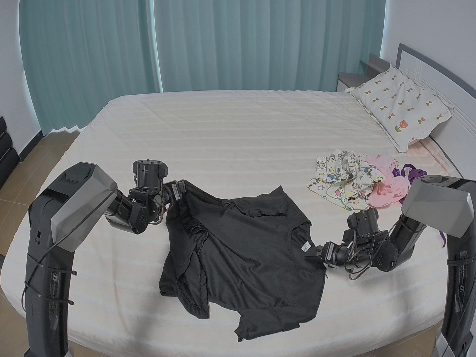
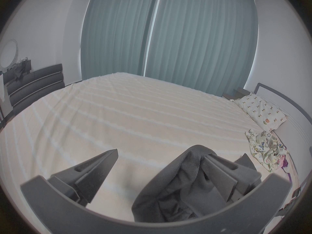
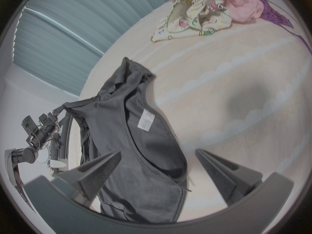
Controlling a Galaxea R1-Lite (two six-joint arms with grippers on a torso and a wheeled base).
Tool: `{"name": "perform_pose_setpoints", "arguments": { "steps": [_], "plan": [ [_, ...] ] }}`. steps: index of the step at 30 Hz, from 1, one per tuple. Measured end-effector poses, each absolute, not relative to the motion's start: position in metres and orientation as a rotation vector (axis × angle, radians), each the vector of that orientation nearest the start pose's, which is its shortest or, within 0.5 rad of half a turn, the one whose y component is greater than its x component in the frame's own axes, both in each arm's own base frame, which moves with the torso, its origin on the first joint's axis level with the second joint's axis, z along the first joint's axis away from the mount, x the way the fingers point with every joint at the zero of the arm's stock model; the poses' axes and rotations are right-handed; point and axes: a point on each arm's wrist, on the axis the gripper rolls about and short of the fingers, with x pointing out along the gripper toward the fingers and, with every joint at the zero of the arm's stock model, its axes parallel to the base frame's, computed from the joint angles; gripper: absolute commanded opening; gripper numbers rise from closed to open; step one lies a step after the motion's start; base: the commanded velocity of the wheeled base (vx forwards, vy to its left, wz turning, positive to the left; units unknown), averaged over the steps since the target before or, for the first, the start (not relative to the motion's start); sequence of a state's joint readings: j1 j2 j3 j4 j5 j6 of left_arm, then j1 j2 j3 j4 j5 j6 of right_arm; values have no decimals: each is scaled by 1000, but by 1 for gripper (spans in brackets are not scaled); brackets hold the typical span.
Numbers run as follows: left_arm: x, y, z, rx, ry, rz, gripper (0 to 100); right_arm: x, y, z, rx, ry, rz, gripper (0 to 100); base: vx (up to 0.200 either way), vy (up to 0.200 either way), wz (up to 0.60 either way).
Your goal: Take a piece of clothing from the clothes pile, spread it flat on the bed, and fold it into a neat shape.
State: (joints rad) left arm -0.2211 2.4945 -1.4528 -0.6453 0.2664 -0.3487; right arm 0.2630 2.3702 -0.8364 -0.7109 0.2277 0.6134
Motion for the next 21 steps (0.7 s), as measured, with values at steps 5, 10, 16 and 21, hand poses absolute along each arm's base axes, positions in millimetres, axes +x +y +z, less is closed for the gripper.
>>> {"name": "perform_pose_setpoints", "arguments": {
  "steps": [5, 10, 16, 21],
  "plan": [
    [464, -99, 27, -270, 418, 95, 100, 355, 106, -38, 497, 999, 215, 0, 0, 0, 0],
    [457, -96, 29, -285, 444, 68, 100, 357, 106, -35, 486, 992, 213, 0, 0, 0, 0],
    [445, -95, 24, -293, 514, -2, 100, 356, 93, -29, 497, 971, 166, 0, 0, 0, 0],
    [428, -92, 26, -336, 598, -100, 100, 352, 68, -18, 525, 944, 106, 0, 0, 0, 0]
  ]
}}
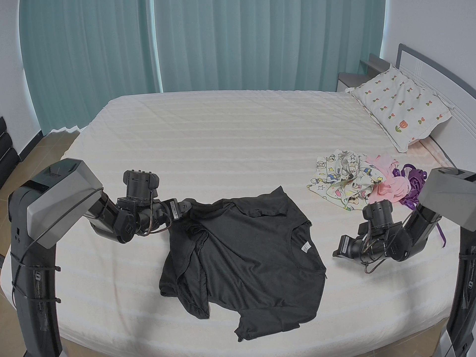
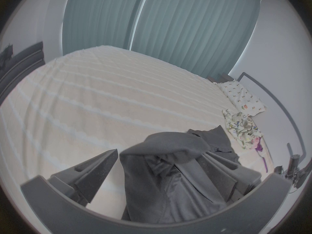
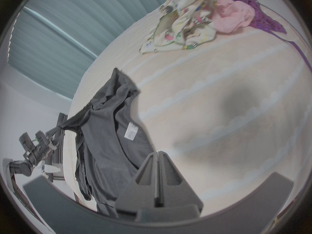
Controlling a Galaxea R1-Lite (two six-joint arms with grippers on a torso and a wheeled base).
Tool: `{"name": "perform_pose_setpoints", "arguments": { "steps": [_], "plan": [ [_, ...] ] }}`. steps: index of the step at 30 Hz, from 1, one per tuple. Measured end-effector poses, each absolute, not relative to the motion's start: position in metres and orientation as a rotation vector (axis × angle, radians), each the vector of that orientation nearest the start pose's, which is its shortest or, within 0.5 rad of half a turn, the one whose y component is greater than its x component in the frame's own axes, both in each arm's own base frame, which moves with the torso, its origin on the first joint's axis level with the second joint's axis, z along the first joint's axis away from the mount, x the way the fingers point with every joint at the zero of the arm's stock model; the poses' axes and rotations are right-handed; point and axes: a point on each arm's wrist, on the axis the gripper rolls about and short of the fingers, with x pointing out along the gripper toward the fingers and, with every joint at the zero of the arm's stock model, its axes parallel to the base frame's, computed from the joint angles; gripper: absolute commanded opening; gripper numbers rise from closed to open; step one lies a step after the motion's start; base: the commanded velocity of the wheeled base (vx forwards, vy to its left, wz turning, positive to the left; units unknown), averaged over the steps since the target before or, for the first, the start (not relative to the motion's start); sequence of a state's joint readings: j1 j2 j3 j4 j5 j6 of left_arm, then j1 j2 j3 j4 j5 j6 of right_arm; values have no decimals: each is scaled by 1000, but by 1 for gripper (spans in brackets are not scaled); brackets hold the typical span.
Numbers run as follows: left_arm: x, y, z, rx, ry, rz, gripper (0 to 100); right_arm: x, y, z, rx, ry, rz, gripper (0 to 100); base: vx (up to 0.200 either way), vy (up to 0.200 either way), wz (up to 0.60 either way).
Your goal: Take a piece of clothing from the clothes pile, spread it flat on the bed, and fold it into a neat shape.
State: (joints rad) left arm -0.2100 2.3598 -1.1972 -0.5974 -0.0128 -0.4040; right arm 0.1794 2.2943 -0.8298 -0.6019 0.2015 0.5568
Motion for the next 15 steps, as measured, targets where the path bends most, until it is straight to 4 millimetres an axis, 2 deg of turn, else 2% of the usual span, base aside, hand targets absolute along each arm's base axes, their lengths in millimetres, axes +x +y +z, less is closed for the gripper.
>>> {"name": "perform_pose_setpoints", "arguments": {
  "steps": [3, 6, 7, 10, 15],
  "plan": [
    [423, -87, 36, -394, 604, -99, 100, 347, 52, -12, 543, 929, 74, 0, 0, 0, 0],
    [420, -82, 42, -414, 613, -99, 100, 344, 48, -8, 548, 904, 77, 0, 0, 0, 0],
    [419, -81, 43, -419, 619, -103, 100, 343, 48, -6, 550, 889, 81, 100, 0, 0, 0],
    [416, -78, 45, -438, 638, -110, 100, 343, 51, -4, 552, 854, 99, 100, 0, 0, 0],
    [415, -76, 50, -568, 656, -112, 100, 341, 71, -4, 539, 837, 156, 100, 0, 0, 0]
  ]
}}
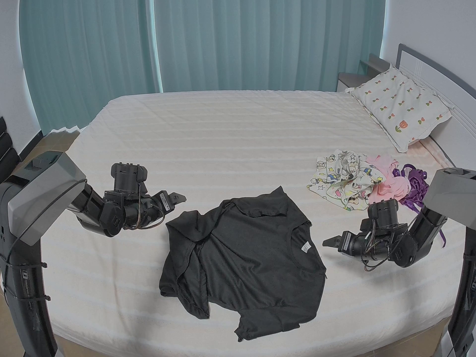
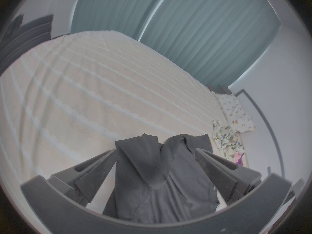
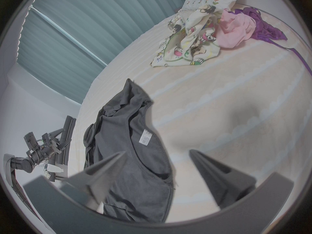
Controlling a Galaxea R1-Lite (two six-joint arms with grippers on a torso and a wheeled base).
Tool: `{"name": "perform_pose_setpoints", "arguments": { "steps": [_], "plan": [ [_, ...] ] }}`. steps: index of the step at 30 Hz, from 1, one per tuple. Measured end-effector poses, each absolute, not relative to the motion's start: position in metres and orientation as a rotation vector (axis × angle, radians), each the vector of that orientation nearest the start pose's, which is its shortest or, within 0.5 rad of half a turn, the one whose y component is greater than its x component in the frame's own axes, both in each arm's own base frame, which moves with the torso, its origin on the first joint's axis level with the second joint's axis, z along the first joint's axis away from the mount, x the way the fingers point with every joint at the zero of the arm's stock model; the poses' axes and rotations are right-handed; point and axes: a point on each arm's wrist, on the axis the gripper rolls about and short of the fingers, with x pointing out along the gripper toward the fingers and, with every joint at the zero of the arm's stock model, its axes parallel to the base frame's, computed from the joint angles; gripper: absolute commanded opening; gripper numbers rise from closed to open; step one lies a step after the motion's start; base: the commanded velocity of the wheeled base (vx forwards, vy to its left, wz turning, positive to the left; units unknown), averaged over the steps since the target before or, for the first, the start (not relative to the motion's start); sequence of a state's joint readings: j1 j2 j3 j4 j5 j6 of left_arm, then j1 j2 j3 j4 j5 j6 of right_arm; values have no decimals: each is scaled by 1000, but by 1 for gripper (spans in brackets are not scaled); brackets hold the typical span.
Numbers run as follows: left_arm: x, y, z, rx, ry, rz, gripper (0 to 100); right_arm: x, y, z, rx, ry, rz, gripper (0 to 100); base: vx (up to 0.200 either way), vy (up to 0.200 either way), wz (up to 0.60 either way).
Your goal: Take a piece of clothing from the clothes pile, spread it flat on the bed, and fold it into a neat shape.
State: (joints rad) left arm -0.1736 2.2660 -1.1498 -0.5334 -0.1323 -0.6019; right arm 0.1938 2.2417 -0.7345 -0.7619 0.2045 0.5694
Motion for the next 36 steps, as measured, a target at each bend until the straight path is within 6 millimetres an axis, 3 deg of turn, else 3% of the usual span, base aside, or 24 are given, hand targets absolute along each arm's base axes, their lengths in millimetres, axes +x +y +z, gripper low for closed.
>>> {"name": "perform_pose_setpoints", "arguments": {
  "steps": [7, 17, 18, 26, 36],
  "plan": [
    [400, -72, 52, -669, 694, -117, 100, 343, 108, -13, 550, 852, 165, 100, 0, 0, 0],
    [344, -70, 47, -745, 712, -104, 100, 352, 129, -35, 515, 869, 131, 100, 0, 0, 0],
    [335, -70, 47, -760, 710, -94, 100, 352, 129, -38, 508, 879, 126, 0, 0, 0, 0],
    [307, -84, 42, -788, 732, -25, 100, 351, 130, -45, 480, 908, 104, 0, 0, 0, 0],
    [292, -95, 33, -779, 758, -44, 100, 341, 102, -43, 498, 929, 18, 0, 0, 0, 0]
  ]
}}
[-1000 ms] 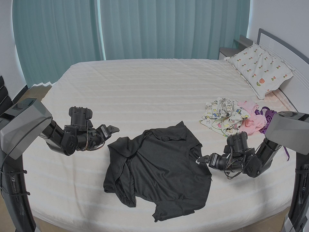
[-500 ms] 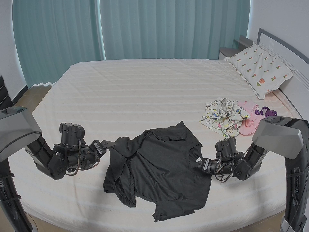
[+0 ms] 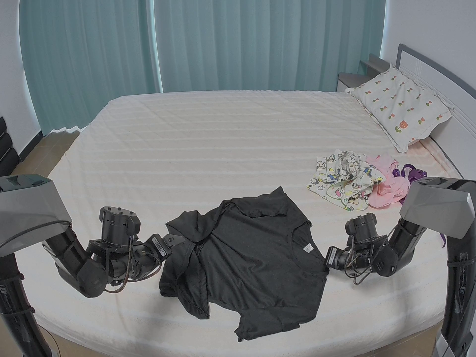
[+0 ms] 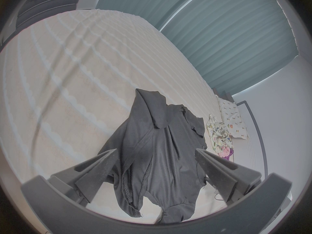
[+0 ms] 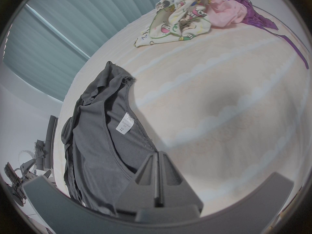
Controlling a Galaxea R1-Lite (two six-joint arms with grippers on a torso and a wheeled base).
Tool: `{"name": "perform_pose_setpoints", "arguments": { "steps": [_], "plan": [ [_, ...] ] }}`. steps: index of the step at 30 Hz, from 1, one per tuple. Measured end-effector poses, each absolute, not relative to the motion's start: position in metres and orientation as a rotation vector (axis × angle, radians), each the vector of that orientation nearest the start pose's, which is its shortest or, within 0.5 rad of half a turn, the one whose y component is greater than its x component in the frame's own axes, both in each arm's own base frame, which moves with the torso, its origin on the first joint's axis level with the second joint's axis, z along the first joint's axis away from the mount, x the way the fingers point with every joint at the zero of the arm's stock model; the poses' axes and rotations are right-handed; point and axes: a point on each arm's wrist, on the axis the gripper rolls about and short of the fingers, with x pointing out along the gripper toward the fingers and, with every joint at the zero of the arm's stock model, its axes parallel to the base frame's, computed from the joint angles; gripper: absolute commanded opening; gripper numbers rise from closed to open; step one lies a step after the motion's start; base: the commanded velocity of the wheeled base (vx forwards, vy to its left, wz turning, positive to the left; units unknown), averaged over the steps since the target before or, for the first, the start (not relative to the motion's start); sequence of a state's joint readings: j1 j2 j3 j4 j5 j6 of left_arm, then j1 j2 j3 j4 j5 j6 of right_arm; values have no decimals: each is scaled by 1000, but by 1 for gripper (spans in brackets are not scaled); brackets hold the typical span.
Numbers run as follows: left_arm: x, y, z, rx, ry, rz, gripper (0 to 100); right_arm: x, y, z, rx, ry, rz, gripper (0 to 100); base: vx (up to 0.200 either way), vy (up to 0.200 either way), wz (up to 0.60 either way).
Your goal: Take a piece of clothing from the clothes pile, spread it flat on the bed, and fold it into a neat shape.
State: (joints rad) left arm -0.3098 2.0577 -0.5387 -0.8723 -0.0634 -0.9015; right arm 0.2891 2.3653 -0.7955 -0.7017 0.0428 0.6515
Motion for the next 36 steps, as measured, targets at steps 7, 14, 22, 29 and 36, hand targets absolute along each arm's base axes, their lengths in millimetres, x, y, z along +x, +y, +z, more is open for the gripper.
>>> {"name": "perform_pose_setpoints", "arguments": {
  "steps": [7, 14, 22, 29, 36],
  "plan": [
    [293, -101, 25, -775, 732, -79, 100, 325, 89, -27, 535, 921, 33, 0, 0, 0, 0],
    [294, -102, 11, -763, 740, -64, 100, 317, 85, -21, 516, 914, 26, 0, 0, 0, 0],
    [295, -109, 2, -753, 752, -74, 100, 300, 49, -18, 504, 900, -42, 0, 0, 0, 0],
    [305, -121, -2, -748, 705, -95, 100, 300, 38, -21, 506, 888, -71, 0, 0, 0, 0],
    [321, -136, -4, -657, 688, -110, 100, 302, 42, -27, 503, 852, -47, 0, 0, 0, 0]
  ]
}}
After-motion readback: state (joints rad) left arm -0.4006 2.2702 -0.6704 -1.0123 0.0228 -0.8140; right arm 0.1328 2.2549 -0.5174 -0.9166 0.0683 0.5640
